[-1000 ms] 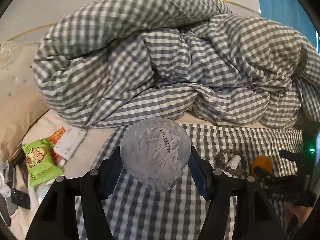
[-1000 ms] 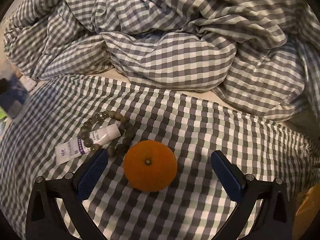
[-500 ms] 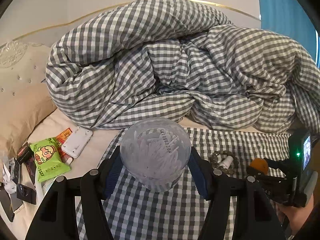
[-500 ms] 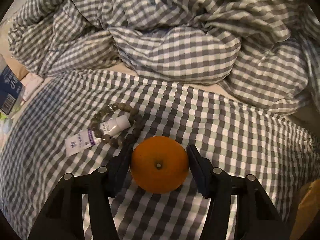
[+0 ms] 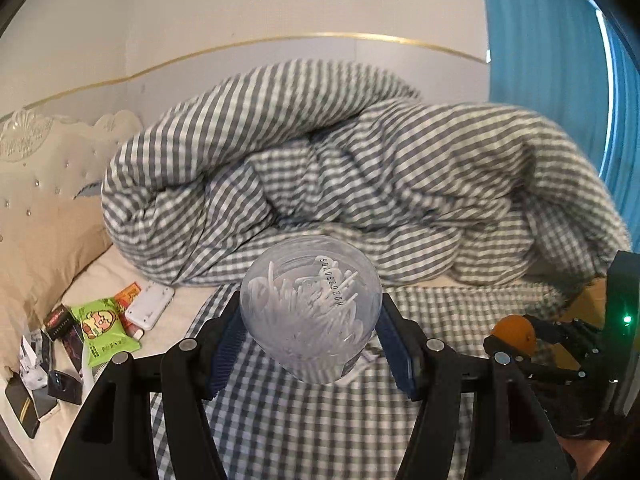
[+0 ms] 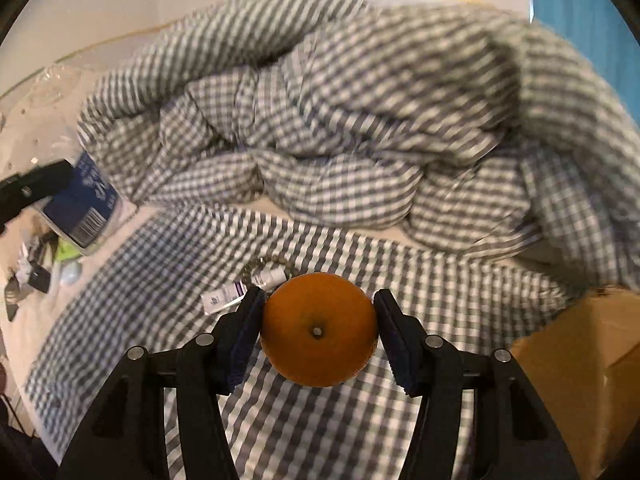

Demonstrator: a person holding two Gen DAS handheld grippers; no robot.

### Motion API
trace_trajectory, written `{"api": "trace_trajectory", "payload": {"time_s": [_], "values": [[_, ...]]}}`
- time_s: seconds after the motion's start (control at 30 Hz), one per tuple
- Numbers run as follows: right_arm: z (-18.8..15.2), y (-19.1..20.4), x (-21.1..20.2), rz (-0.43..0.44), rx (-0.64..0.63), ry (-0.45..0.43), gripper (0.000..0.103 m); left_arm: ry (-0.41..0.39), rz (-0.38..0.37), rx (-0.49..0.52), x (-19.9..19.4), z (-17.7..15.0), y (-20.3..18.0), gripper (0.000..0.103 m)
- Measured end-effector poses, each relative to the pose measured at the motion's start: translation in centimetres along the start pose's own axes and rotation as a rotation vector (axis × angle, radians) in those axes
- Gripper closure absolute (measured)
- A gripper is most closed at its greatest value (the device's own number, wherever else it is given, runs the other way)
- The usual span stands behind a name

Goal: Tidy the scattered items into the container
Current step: 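Carry the tub and orange over the box and release the orange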

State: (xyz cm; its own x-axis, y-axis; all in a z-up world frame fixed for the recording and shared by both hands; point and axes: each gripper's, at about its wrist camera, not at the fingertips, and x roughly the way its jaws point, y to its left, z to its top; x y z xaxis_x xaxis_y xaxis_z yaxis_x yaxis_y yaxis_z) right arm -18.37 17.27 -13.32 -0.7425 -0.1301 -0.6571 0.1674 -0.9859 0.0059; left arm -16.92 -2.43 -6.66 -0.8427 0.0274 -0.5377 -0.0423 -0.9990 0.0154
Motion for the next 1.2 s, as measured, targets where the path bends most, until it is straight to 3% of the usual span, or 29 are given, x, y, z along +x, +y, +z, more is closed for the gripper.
{"api": "trace_trajectory", "payload": {"time_s": [0.3, 0.63, 0.9, 1.2], "values": [[0.0, -3.7, -12.5, -0.069, 0.034, -0.148, 0.047, -0.067, -0.091, 0.01, -6.6, 1.4, -5.8, 0.038], [-3.2, -11.0, -24.3, -0.188, 0.096, -0.244, 0.047, -0.121, -0.206, 0.048, -12.4, 1.2, -13.5, 0.038], [-6.2, -15.8, -27.6, -0.269, 0.15, -0.236, 0.047, -0.13, -0.282, 0.09, -14.4, 0.5, -19.0, 0.038], [-9.3, -20.0, -25.8, -0.301, 0.206, -0.158, 0.046, -0.119, -0.306, 0.127, -14.3, 0.0, -22.5, 0.038]]}}
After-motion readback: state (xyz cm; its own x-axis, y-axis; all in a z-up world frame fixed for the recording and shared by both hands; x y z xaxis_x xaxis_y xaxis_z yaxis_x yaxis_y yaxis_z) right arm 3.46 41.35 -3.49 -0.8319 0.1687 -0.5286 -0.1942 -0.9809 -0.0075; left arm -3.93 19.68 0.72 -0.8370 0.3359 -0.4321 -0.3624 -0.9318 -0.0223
